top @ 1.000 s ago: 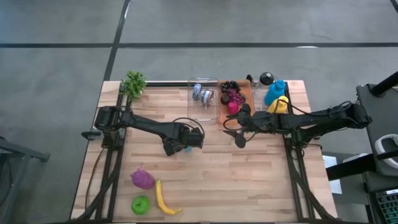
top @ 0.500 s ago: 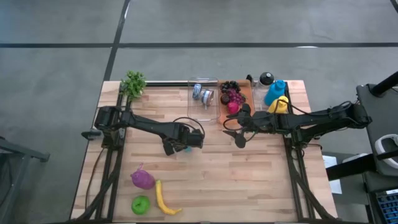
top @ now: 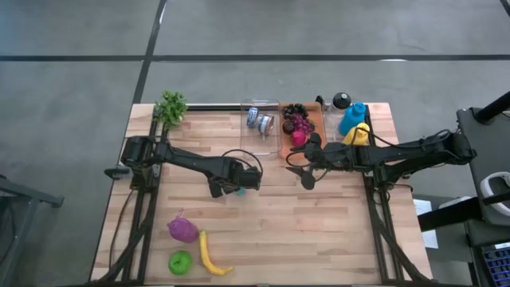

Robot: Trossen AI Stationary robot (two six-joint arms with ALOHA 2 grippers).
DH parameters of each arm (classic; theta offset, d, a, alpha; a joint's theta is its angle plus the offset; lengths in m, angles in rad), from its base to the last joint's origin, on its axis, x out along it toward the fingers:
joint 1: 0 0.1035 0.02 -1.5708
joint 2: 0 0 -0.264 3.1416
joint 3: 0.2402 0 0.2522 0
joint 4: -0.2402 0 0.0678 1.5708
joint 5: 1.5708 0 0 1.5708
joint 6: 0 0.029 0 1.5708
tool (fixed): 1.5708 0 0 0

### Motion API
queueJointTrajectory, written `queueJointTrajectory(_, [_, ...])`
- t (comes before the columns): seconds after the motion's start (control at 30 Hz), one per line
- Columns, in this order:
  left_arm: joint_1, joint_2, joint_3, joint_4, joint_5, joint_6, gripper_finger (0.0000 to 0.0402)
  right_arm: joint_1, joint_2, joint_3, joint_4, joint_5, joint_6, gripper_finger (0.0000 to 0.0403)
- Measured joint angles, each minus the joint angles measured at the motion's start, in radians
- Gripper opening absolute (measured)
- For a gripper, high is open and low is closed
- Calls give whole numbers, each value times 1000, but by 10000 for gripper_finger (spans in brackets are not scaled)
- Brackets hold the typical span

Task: Pick & Place Food Item
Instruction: Put the yellow and blue tuna can into the left transparent bin

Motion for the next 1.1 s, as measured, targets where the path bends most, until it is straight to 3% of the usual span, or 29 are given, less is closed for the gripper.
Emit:
queueJointTrajectory(0.13, [0, 0, 0, 0, 0, 9, 150, 0, 0, 0, 0, 0, 0, 327])
queueJointTrajectory(0.37, [-1, 0, 0, 0, 0, 136, 131, 0, 0, 0, 0, 0, 0, 327])
queueJointTrajectory(0.8, [-1, 0, 0, -1, -26, 491, 147, 0, 0, 0, 0, 0, 0, 350])
queueJointTrajectory(1.1, [-1, 0, 0, 0, -27, 534, 133, 0, 0, 0, 0, 0, 0, 338])
